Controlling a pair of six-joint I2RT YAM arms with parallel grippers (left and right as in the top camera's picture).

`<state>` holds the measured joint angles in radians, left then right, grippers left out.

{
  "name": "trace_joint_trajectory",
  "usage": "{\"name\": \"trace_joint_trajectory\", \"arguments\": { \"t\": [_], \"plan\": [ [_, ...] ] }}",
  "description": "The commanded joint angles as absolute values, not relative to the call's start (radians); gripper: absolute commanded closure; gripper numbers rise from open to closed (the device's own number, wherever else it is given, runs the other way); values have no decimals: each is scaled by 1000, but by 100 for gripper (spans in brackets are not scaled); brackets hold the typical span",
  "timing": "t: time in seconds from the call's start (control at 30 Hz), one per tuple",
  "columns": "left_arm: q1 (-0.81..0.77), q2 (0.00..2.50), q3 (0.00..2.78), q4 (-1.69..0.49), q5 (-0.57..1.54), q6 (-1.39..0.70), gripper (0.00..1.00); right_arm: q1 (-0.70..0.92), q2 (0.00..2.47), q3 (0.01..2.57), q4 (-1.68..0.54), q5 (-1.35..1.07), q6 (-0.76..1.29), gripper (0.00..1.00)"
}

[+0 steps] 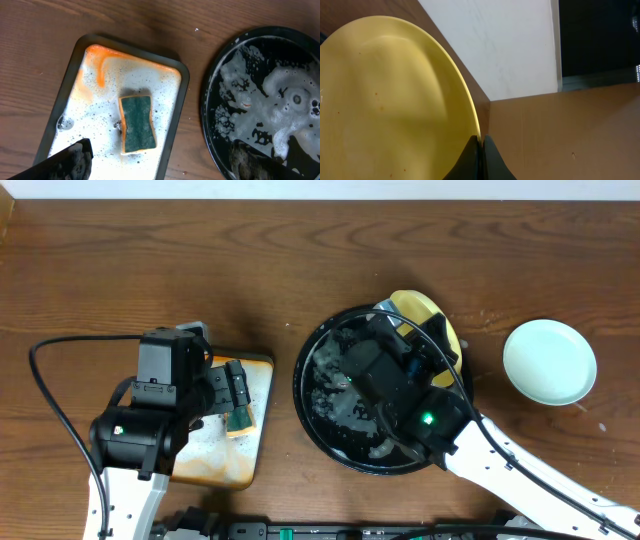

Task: Clean dirty plates on tray and stack at the side
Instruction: 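Hold the yellow plate tilted upright over the round tray with right gripper, then carry the yellow plate right and place it on the green plate stack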

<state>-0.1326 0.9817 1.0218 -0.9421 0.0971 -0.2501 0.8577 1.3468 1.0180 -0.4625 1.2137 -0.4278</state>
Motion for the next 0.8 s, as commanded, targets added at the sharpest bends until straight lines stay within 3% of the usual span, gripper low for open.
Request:
{"name": "trace_joint_trajectory", "arguments": {
  "t": [0.0,0.43,0.57,0.77],
  "plan": [
    [-127,980,1041,-945,77,-244,12,866,1330,1022,-459,1253,-429,99],
    [-127,980,1041,-945,78,-244,12,839,1330,1022,-460,1253,-376,99],
    [-127,980,1041,-945,78,-244,12,722,1327,1022,-473,1195,-205,99],
    [-127,980,1041,-945,78,-244,12,535,1277,1022,-564,865,45,99]
  ]
}}
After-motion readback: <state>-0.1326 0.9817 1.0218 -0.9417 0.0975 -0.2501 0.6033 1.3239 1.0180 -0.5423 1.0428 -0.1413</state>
